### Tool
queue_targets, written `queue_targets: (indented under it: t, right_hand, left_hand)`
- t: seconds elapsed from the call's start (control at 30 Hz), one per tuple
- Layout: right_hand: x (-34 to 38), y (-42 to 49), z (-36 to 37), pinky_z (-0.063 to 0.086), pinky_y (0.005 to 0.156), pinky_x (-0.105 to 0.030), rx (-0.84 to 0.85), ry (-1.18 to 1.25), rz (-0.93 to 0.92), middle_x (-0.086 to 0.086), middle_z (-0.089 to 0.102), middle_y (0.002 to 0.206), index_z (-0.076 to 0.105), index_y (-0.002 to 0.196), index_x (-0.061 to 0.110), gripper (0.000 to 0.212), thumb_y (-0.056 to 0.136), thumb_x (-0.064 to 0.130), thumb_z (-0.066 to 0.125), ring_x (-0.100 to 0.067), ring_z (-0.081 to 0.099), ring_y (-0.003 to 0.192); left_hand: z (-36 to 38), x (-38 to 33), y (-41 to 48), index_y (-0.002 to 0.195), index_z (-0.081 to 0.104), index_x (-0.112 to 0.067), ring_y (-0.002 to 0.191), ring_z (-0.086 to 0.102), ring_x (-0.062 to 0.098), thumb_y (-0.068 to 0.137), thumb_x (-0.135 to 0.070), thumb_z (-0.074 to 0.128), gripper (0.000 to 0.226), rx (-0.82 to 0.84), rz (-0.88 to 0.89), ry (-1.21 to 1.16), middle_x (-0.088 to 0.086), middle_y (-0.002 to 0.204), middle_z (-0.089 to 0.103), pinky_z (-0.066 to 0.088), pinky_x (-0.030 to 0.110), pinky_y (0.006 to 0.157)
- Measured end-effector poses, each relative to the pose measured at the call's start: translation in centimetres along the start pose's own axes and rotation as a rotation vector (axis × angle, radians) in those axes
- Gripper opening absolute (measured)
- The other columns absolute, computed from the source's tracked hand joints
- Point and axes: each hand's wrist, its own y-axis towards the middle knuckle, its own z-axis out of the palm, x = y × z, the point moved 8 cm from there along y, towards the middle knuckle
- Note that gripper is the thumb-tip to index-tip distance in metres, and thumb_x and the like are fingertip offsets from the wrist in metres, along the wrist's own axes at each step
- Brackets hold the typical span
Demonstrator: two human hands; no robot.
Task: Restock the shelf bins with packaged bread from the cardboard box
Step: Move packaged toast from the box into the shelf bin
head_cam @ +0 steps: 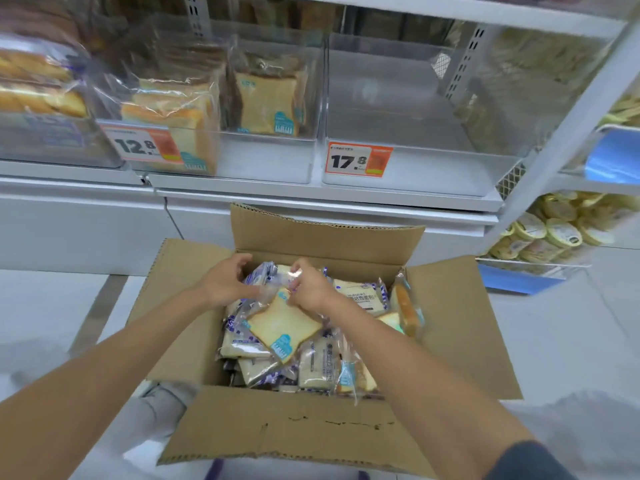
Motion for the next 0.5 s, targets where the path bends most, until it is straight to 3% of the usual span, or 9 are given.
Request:
queue_targets:
  t: [0.07, 0.1, 0.13, 0.2, 0.27, 0.33, 0.4, 0.5]
  right_hand:
    - [2.0, -1.3, -3.5, 0.052, 0.078, -0.038, -0.044, 0.085, -0.103, 0.001, 0.058, 0.094, 0.044, 0.122, 0.013, 0.058, 0.075, -0.004, 0.073, -0.019, 0.059, 0.085]
    - [2.7, -2.1, -5.3, 0.053, 0.082, -0.039, -0.053, 0.125, -0.133, -0.001, 0.059, 0.097, 0.044, 0.125, 0.013, 0.061, 0.075, -0.004, 0.075, -0.019, 0.060, 0.088]
    - [3.0, -2.8, -6.9, 0.055, 0.084, -0.038, -0.057, 0.167, -0.152, -0.004, 0.060, 0.104, 0.043, 0.130, 0.014, 0.066, 0.076, -0.004, 0.075, -0.019, 0.061, 0.092]
    - [2.8, -4.4, -9.8, 0.056, 0.082, -0.032, -0.061, 0.214, -0.180, -0.008, 0.057, 0.121, 0.038, 0.140, 0.019, 0.076, 0.078, -0.002, 0.075, -0.021, 0.061, 0.105]
    - [0.9, -6.2, -12.1, 0.051, 0.084, -0.023, -0.077, 0.110, -0.196, -0.005, 0.050, 0.132, 0.033, 0.146, 0.023, 0.081, 0.080, 0.002, 0.075, -0.019, 0.054, 0.117]
    - [-2.3, -7.7, -13.4, 0.047, 0.094, -0.025, -0.059, -0.104, -0.166, -0.002, 0.049, 0.139, 0.033, 0.147, 0.024, 0.080, 0.081, 0.005, 0.074, -0.016, 0.049, 0.126]
    - [-6.1, -8.4, -12.9, 0.043, 0.105, -0.031, 0.021, -0.249, -0.078, -0.001, 0.046, 0.146, 0.035, 0.148, 0.022, 0.082, 0.079, 0.006, 0.076, -0.017, 0.045, 0.133]
    - [-10.1, -8.6, -10.0, 0.029, 0.115, -0.040, 0.140, -0.452, 0.016, -0.004, 0.035, 0.153, 0.030, 0.151, 0.027, 0.091, 0.076, 0.021, 0.081, -0.026, 0.030, 0.142]
  left_hand:
    - [1.0, -2.3, 0.1, 0.152, 0.026, -0.017, 0.134, 0.045, 0.021, 0.057, -0.035, 0.093, 0.118, 0.080, 0.047, -0.020, 0.002, 0.147, 0.043, 0.039, 0.031, 0.107]
    - [1.5, -3.5, 0.3, 0.151, 0.031, -0.018, 0.123, 0.054, 0.018, 0.049, -0.042, 0.094, 0.122, 0.103, 0.060, -0.046, 0.000, 0.139, 0.051, 0.046, 0.031, 0.101]
    - [1.9, -4.8, 0.6, 0.145, 0.042, -0.017, 0.106, 0.062, 0.014, 0.050, -0.042, 0.094, 0.111, 0.104, 0.072, -0.055, -0.002, 0.125, 0.061, 0.052, 0.026, 0.089]
    - [2.4, -7.2, 0.6, 0.122, 0.063, -0.014, 0.075, 0.062, 0.007, 0.068, -0.027, 0.088, 0.061, 0.075, 0.086, -0.044, -0.005, 0.093, 0.067, 0.048, 0.013, 0.060]
    - [2.7, -8.0, 0.6, 0.112, 0.067, -0.013, 0.063, 0.059, 0.005, 0.078, -0.019, 0.080, 0.037, 0.071, 0.077, -0.087, -0.002, 0.087, 0.066, 0.042, 0.011, 0.049]
    - [3.4, -7.3, 0.6, 0.118, 0.060, -0.015, 0.064, 0.063, 0.009, 0.083, -0.012, 0.075, 0.038, 0.123, 0.039, -0.221, 0.005, 0.099, 0.068, 0.045, 0.018, 0.049]
    - [4.2, -6.1, 0.3, 0.120, 0.053, -0.017, 0.067, 0.063, 0.013, 0.086, -0.008, 0.071, 0.040, 0.142, -0.005, -0.264, 0.004, 0.097, 0.067, 0.048, 0.026, 0.055]
    - [5.0, -4.6, 0.0, 0.121, 0.048, -0.015, 0.067, 0.064, 0.011, 0.087, -0.005, 0.069, 0.040, 0.094, -0.039, -0.270, 0.001, 0.091, 0.068, 0.048, 0.022, 0.052]
